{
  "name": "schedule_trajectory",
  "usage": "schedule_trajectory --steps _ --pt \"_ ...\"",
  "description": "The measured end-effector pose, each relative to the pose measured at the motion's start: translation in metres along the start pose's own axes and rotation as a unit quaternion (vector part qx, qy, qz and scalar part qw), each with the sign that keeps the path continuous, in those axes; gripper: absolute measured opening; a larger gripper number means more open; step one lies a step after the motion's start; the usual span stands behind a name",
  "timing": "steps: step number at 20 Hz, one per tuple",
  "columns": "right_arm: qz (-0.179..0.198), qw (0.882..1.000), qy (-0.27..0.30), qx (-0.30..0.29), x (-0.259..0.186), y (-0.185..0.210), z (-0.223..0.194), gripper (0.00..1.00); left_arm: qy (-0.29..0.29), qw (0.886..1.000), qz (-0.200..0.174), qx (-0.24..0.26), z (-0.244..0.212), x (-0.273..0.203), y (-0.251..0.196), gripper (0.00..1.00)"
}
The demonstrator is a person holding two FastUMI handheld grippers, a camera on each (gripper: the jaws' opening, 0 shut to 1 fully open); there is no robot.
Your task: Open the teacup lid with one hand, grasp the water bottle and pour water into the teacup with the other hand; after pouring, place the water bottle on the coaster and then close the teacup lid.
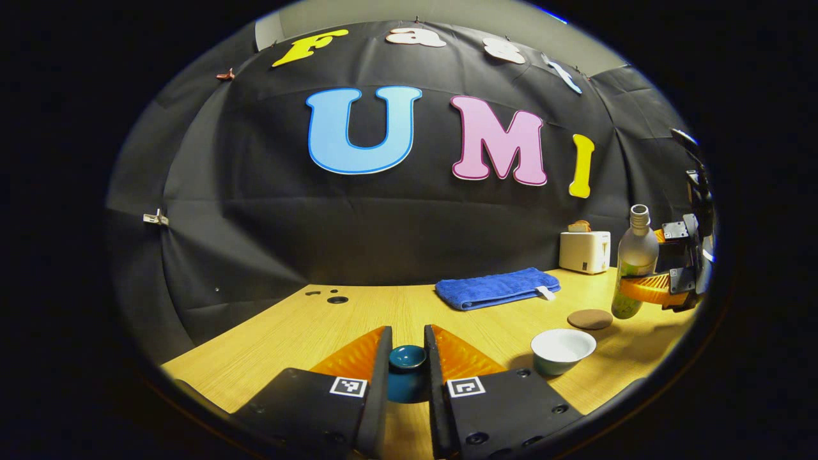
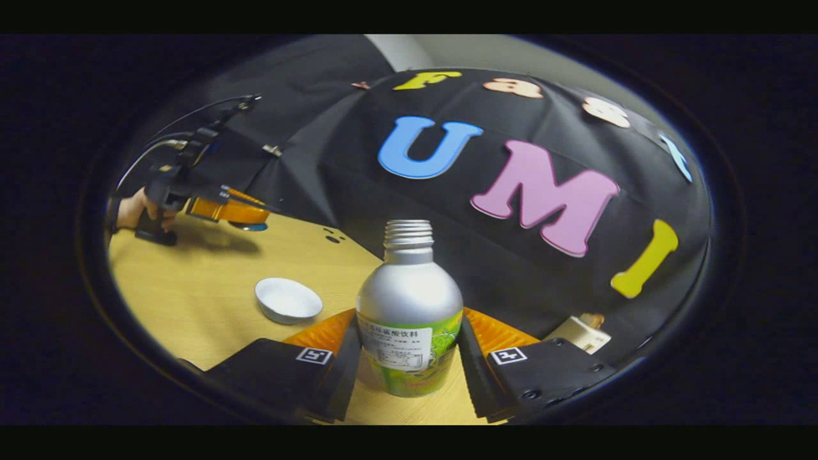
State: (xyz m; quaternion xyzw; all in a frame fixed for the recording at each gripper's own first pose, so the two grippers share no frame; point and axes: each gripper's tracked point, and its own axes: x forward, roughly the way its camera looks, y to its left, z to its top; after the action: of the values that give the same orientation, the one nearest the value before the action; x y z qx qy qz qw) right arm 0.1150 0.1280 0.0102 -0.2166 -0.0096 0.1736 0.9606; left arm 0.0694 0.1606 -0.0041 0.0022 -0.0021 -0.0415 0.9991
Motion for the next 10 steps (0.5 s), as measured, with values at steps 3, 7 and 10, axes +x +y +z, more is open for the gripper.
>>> schedule_trajectory --steps 3,7,10 --pt "0.025 0.992 -0.016 0.125 0.011 -0.003 0.003 0.74 0.0 1.0 0.0 0.0 0.0 0.0 0.0 0.31" --pt "0.009 0.979 -0.048 0.199 0.036 -0.027 0.009 0.74 0.0 1.0 0.0 0.0 -0.001 0.0 0.0 0.31" --pt "-0.009 0.976 -0.034 0.213 0.051 -0.039 -0.012 0.74 0.0 1.0 0.0 0.0 0.0 0.0 0.0 0.31"
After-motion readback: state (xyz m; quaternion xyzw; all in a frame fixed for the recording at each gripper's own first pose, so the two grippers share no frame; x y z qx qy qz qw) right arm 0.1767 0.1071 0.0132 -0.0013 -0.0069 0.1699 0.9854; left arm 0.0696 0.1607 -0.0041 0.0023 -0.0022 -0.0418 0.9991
